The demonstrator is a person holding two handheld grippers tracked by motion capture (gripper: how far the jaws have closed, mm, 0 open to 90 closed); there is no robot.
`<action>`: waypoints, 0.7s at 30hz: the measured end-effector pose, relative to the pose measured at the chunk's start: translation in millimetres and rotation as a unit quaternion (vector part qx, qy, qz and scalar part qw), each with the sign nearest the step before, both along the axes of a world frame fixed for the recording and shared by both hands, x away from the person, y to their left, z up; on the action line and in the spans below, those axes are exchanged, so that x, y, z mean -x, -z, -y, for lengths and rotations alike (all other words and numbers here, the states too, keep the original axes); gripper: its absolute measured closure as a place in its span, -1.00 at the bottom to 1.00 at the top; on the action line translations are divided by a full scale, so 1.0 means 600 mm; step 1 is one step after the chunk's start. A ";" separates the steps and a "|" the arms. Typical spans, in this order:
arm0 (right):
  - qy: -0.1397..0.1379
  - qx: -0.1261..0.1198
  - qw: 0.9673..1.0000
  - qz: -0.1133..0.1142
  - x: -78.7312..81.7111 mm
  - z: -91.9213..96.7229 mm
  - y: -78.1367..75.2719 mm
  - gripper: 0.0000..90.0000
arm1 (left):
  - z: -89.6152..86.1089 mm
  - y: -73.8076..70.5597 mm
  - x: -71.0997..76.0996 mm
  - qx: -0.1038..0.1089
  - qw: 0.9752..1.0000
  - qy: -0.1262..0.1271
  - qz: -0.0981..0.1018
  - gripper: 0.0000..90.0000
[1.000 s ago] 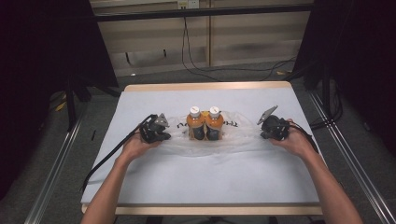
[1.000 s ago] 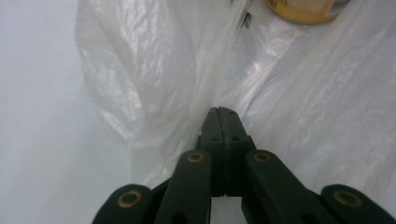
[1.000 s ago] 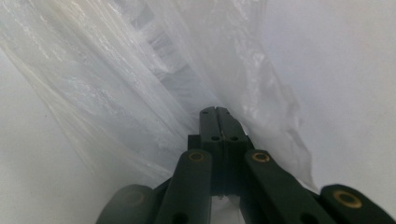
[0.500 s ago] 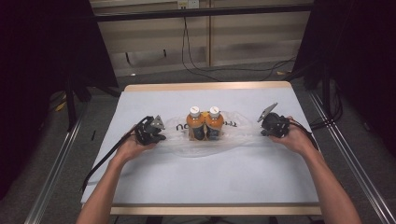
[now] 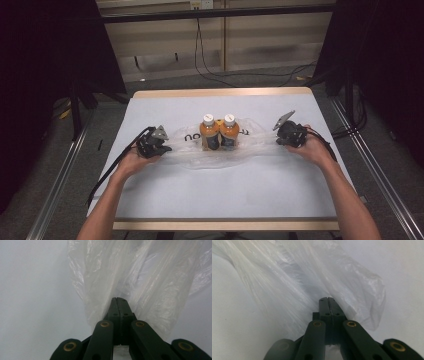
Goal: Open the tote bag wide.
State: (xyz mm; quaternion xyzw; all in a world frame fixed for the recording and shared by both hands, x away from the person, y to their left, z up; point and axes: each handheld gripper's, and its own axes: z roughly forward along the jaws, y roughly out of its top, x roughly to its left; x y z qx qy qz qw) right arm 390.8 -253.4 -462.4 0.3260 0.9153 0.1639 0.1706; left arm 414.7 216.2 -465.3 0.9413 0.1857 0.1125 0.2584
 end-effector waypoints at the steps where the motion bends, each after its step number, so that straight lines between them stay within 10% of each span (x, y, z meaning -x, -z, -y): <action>1: 0.001 -0.001 1.000 -0.001 0.000 0.000 0.000 1.00 | 0.000 0.000 0.000 0.000 1.000 0.000 0.000 1.00; 16: 0.006 -0.029 1.000 0.005 -0.001 0.004 -0.005 1.00 | -0.011 0.005 0.003 0.050 0.998 -0.028 -0.014 1.00; 21: 0.004 -0.099 0.995 0.024 0.007 0.012 -0.022 1.00 | -0.018 -0.012 0.014 0.093 0.995 -0.022 -0.021 1.00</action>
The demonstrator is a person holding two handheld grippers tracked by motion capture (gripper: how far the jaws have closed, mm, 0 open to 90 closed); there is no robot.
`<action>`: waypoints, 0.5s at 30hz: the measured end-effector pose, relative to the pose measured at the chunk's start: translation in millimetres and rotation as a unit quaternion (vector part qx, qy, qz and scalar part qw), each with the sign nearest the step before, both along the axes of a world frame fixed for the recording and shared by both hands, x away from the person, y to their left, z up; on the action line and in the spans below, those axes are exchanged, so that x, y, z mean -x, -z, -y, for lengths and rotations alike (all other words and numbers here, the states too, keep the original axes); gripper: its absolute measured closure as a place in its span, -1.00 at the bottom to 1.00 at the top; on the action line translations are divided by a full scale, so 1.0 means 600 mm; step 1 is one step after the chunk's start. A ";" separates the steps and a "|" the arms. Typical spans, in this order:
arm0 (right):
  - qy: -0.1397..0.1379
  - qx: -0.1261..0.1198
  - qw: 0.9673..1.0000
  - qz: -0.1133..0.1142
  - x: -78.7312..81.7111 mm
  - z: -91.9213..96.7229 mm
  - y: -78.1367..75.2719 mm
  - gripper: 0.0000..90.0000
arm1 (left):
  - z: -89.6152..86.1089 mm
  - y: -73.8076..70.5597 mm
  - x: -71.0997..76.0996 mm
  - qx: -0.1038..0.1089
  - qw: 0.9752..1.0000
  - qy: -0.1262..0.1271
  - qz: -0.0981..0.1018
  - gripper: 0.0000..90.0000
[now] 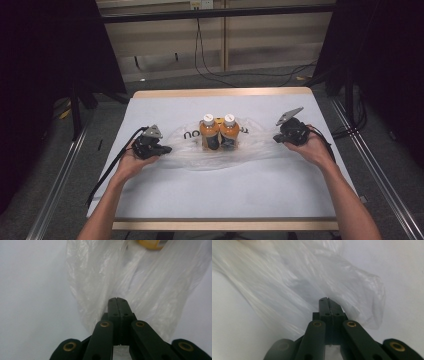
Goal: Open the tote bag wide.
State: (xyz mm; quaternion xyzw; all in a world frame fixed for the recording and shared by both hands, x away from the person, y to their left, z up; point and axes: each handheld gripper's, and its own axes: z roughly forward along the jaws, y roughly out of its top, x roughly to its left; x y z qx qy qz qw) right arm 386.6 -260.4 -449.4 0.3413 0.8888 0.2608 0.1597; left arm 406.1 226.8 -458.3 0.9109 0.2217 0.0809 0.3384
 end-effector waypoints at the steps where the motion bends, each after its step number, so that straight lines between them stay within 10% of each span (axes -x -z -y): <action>1: 0.000 0.000 1.000 0.000 0.000 0.000 0.000 1.00 | -0.001 -0.005 0.002 0.012 1.000 0.001 0.002 1.00; 15: -0.029 -0.111 0.992 0.048 0.037 -0.016 -0.051 1.00 | -0.019 -0.056 0.098 0.067 0.997 0.003 0.033 1.00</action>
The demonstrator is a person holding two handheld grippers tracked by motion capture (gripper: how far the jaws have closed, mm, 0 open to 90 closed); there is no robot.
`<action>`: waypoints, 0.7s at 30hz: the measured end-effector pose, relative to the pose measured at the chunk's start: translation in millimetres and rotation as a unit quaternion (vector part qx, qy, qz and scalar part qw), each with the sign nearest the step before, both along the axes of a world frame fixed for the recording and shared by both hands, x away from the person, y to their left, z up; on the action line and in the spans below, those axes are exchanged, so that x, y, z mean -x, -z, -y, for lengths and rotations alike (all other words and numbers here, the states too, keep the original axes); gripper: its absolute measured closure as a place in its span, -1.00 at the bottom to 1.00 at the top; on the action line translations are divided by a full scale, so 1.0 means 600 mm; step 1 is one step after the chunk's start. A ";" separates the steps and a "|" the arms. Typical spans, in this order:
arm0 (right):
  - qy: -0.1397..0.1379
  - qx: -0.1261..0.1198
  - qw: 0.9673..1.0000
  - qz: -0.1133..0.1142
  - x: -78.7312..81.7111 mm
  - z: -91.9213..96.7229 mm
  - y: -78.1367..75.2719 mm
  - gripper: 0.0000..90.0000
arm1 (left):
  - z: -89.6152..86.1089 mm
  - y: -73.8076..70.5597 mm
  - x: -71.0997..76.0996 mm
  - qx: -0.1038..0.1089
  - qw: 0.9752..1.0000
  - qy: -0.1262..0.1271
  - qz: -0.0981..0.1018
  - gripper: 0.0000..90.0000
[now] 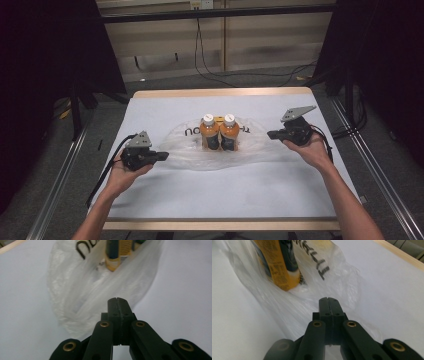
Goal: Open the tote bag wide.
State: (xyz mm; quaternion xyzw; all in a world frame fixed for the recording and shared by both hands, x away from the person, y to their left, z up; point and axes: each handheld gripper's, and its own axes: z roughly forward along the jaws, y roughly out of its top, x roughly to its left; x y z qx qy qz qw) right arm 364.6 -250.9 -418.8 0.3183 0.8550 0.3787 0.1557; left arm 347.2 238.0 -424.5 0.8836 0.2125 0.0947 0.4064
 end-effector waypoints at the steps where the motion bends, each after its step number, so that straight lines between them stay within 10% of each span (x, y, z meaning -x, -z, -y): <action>1: 0.000 0.000 1.000 0.000 0.000 0.000 0.000 1.00 | 0.001 -0.002 0.007 0.000 1.000 -0.001 0.008 1.00; 12: -0.052 -0.017 0.998 -0.011 -0.028 -0.076 -0.010 1.00 | 0.066 -0.001 0.089 0.024 0.999 0.045 0.000 1.00; 21: -0.071 -0.013 0.997 -0.024 -0.074 -0.131 -0.004 1.00 | 0.135 -0.011 0.042 0.067 0.997 0.040 0.004 1.00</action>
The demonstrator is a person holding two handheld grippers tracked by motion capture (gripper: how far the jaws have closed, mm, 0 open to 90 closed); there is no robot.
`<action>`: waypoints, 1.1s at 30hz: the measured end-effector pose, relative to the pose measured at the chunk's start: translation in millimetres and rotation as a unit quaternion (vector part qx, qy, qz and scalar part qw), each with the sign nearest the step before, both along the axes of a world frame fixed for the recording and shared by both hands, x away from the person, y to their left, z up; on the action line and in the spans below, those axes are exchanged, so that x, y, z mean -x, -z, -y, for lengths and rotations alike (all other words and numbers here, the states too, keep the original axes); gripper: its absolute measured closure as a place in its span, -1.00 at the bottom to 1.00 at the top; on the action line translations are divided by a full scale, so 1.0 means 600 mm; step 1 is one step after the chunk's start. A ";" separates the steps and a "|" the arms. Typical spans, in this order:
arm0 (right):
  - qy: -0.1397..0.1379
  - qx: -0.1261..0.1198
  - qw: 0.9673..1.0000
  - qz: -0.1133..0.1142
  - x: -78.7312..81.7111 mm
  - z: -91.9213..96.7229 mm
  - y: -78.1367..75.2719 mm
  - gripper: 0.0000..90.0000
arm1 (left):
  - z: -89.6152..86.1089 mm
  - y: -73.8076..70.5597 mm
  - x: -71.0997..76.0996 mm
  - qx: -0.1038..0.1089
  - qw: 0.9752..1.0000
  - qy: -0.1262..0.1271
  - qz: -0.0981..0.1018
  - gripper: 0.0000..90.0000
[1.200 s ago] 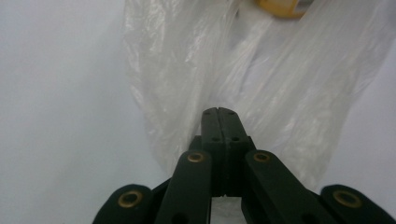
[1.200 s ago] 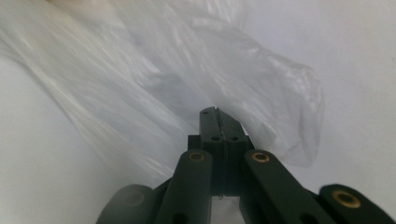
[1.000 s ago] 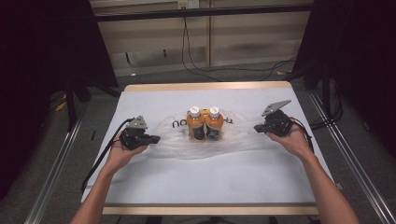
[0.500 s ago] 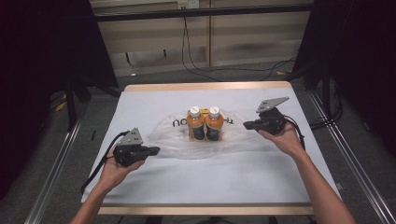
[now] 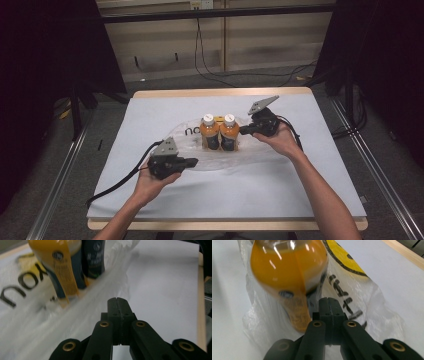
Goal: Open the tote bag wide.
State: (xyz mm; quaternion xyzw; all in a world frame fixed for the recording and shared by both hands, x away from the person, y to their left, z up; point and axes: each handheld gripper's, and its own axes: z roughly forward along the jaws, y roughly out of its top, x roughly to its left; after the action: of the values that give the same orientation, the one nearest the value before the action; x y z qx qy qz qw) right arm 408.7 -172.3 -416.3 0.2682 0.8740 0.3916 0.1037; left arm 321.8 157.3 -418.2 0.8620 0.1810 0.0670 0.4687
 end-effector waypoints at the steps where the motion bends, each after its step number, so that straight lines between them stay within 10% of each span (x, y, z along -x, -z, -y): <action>1: -0.003 -0.002 1.000 -0.001 -0.004 -0.005 0.000 1.00 | 0.019 -0.002 -0.017 -0.001 1.000 0.003 0.001 1.00; 12: -0.017 -0.006 0.999 -0.035 -0.046 -0.024 0.037 1.00 | 0.097 0.032 -0.080 0.003 1.000 0.002 -0.008 1.00; 22: -0.013 -0.001 0.997 -0.071 -0.061 -0.031 0.071 1.00 | 0.130 0.063 -0.077 -0.066 0.998 -0.005 0.019 1.00; 33: -0.001 0.009 0.995 -0.101 -0.074 -0.039 0.106 1.00 | 0.138 0.095 -0.076 -0.088 0.996 0.008 0.009 1.00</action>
State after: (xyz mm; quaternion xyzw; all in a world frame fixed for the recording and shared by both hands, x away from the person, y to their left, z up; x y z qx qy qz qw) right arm 453.3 -149.0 -479.7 0.3042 0.8840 0.3547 0.0166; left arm 367.2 74.3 -475.5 0.9005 0.1632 0.0870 0.3935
